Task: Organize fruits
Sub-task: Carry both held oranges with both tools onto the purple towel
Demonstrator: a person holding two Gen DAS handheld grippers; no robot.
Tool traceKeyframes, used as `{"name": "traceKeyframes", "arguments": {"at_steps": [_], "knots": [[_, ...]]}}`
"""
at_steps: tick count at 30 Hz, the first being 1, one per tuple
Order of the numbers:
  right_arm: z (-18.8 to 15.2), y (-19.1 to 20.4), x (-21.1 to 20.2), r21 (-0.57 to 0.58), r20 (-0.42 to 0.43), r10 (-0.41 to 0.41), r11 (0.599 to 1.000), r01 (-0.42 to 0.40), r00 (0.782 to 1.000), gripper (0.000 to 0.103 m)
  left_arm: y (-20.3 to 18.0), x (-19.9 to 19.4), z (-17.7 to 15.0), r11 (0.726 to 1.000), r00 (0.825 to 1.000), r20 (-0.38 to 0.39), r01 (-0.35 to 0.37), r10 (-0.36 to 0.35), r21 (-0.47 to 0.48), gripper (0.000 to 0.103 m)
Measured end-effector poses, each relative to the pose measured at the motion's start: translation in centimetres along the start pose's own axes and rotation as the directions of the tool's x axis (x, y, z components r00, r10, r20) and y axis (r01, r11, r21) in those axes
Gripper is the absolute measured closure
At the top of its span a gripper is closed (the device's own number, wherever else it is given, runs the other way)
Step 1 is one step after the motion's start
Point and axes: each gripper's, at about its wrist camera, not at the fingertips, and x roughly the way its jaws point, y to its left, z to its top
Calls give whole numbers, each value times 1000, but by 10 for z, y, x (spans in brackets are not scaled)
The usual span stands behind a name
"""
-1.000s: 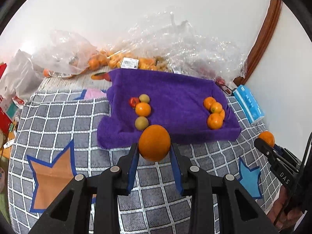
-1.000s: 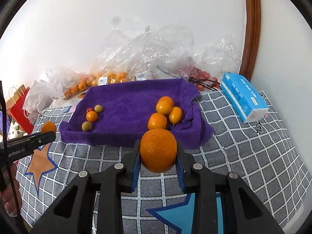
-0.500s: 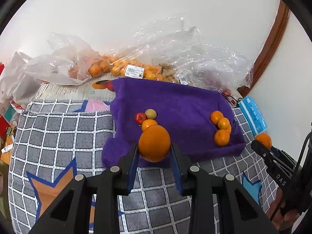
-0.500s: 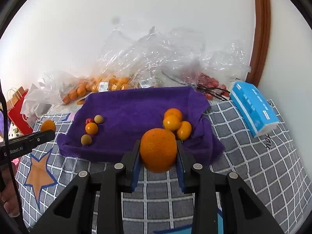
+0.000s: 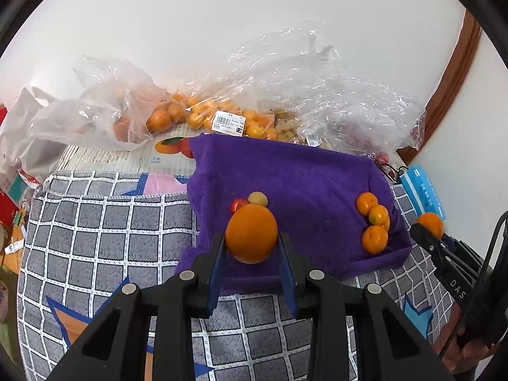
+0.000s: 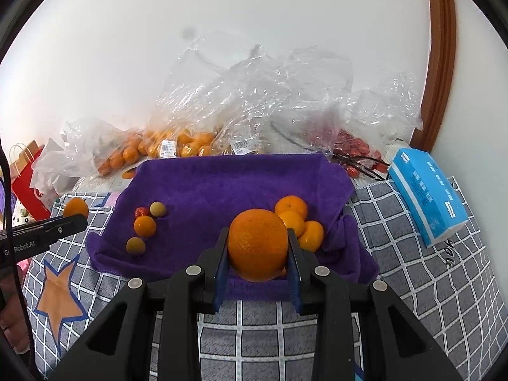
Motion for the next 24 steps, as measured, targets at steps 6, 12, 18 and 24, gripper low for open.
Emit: {"name": "traceKeyframes", "arguments": {"at_steps": [6,12,18,24], "knots": [[9,-4,4,2,18,0,1000,0,1000,71,3,4,8,1000,1000,-2,-7,7,-4,72],[21,-11,12,3,24,-11,1000,11,1000,71,1,6,17,1000,1000,8,-25,25,7,72],[27,-15,22,3,26,-2,1000,2,1000,71,-4,12,24,999,999,3,-32,32,16,72],[29,-14,34,1,17,13,1000,-13,1000,71,-7,22,27,999,999,-11,-33,33,20,72]]}}
